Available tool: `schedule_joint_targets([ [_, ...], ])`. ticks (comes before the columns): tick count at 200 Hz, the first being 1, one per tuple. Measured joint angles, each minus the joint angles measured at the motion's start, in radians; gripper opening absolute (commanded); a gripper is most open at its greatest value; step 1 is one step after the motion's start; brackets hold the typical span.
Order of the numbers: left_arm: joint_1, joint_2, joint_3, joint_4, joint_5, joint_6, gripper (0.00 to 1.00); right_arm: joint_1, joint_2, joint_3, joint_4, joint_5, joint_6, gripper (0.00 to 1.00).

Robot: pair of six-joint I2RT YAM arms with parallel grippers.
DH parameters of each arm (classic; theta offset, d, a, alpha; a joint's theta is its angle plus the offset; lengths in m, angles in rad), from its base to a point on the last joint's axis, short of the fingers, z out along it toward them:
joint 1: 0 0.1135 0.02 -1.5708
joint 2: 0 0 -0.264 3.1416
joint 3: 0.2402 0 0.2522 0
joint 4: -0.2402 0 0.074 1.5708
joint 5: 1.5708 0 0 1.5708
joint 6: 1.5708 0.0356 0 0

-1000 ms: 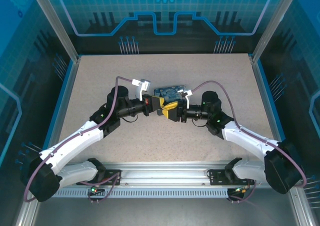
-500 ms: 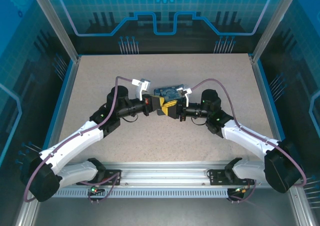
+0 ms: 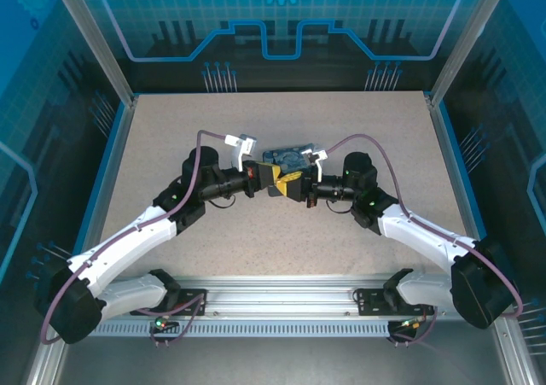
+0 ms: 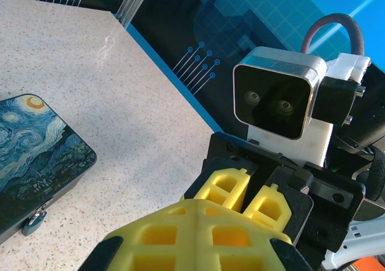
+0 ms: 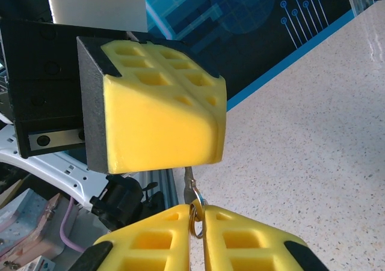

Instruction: Unlock the padlock with the key

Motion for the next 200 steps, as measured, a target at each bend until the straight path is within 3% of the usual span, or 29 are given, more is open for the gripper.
schedule_joint_targets([
  [200, 0.0, 0.003, -0.015, 0.026, 0.004, -0.01, 0.0, 0.0, 0.0, 0.0, 0.002, 0.025, 0.019, 0.19],
])
